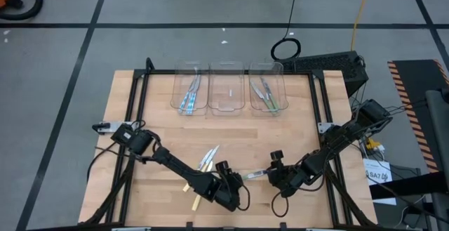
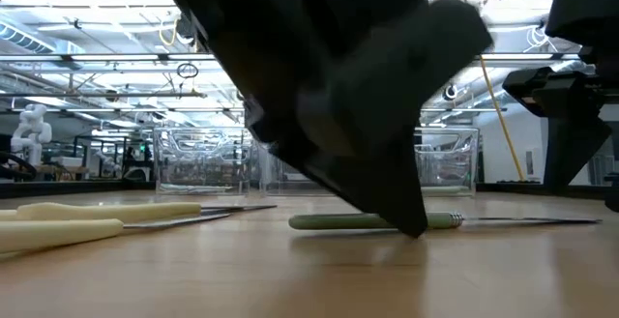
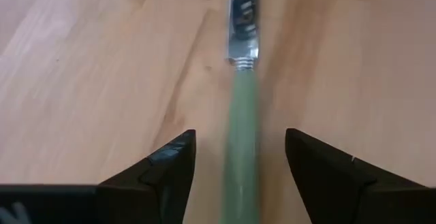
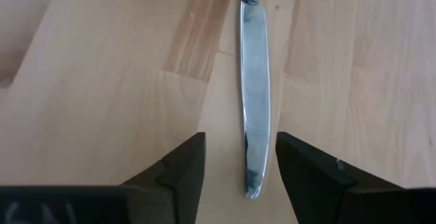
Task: Sort silverware by color (type)
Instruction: Put the green knife into the right transparent bin
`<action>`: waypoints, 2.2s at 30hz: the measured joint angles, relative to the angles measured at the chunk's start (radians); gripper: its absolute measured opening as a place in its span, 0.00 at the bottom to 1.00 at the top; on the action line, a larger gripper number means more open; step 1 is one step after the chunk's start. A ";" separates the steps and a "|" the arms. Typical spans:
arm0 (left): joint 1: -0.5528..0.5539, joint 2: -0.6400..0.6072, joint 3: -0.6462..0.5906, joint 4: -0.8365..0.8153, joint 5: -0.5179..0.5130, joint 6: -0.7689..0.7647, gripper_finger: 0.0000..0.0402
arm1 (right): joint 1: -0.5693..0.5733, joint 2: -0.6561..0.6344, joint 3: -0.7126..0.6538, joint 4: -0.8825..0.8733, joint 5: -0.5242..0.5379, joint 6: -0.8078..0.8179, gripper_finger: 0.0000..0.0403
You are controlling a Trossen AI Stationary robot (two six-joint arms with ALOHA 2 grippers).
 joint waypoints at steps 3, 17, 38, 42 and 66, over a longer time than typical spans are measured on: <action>0.008 0.008 0.000 0.003 0.002 -0.003 0.55 | 0.000 0.000 0.000 0.002 -0.001 -0.012 0.43; 0.026 0.050 0.004 0.042 0.019 0.060 0.10 | 0.001 0.000 0.000 -0.038 -0.006 -0.011 0.43; 0.010 0.059 0.108 -0.092 0.011 0.101 0.07 | 0.070 0.000 0.158 -0.270 -0.001 0.059 0.43; 0.004 0.064 0.174 -0.188 0.018 0.099 0.07 | 0.074 0.000 0.161 -0.276 0.003 0.059 0.43; -0.014 0.060 0.202 -0.252 0.001 0.048 0.08 | 0.071 0.000 0.114 -0.124 0.233 0.007 0.43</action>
